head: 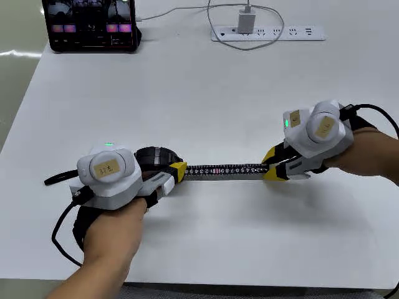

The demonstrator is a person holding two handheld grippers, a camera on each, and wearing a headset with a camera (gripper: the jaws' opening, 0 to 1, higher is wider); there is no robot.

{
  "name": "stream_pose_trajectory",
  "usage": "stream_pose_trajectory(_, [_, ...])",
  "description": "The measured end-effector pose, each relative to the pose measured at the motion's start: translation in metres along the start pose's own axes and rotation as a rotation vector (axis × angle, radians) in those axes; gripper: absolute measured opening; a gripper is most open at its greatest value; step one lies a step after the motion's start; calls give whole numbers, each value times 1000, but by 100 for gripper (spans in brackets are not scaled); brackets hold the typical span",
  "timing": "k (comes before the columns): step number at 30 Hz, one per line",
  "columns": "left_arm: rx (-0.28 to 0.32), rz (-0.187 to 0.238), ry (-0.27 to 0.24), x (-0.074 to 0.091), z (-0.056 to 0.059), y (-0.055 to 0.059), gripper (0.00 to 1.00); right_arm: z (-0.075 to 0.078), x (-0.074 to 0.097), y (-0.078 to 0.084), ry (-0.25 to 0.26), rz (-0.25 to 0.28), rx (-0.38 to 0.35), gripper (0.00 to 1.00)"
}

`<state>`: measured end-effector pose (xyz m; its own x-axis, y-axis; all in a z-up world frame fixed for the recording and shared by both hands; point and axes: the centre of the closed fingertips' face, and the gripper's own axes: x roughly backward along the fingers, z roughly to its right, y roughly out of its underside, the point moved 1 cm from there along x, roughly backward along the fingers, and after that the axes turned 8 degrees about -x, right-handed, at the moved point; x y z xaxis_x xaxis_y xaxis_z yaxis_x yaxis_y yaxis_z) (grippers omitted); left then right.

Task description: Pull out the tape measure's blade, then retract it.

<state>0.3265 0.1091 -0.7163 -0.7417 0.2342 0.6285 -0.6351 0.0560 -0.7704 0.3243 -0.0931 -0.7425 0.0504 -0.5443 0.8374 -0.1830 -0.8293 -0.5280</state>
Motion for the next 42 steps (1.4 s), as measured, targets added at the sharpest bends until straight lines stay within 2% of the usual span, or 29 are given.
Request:
stream_pose_trajectory(27, [16, 0, 11, -1, -1, 1, 58, -11, -23, -37, -46, 70, -10, 11])
stream_pose_trajectory(42, [23, -2, 16, -1, -1, 1, 58, -12, -32, -49, -57, 95, -21, 11])
